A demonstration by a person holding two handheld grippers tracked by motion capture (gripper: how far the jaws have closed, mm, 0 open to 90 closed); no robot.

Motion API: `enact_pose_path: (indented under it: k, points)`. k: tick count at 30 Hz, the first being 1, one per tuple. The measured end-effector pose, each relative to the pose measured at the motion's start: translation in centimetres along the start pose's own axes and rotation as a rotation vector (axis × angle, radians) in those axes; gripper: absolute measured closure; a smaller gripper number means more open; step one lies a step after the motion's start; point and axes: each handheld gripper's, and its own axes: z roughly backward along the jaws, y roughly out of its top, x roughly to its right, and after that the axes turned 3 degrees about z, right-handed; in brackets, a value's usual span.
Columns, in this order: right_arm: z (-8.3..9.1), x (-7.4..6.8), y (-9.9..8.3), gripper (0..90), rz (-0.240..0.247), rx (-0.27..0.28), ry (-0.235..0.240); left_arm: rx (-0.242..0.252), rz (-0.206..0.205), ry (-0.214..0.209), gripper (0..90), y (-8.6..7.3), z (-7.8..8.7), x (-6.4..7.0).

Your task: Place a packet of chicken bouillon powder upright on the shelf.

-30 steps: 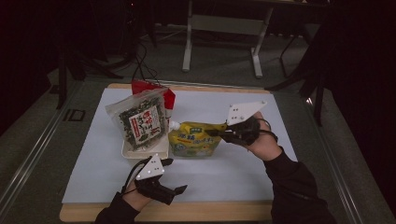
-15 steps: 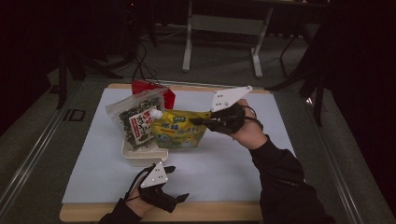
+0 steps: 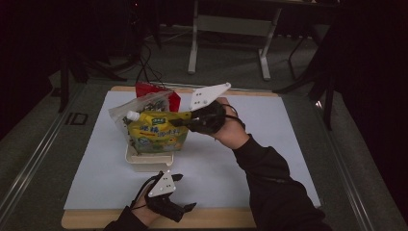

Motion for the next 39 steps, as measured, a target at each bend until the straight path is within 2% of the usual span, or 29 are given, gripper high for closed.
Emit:
enact_pose_path:
  k: [7,14,21,31,39]
  points:
    - [-3.5,-0.1,-0.2,90.0,-0.005,-0.009,0.035,-0.003,0.0,-0.006,1.9,-0.1,0.0,0.0]
    - [-5.9,0.1,-1.1,90.0,-0.018,-0.031,0.058,-0.003,-0.002,-0.008,1.9,-0.1,0.0,-0.1]
    - [-6.1,0.1,-1.4,90.0,-0.043,-0.009,0.081,-0.003,0.004,-0.006,1.9,-0.1,0.1,-0.2]
    - [-6.0,-0.7,-1.3,90.0,-0.022,-0.009,0.093,-0.013,-0.002,-0.004,1.9,-0.2,-0.1,-0.3]
    - [-7.4,-0.7,-2.7,90.0,-0.049,-0.027,0.112,-0.013,0.004,-0.008,1.9,-0.3,0.0,-0.4]
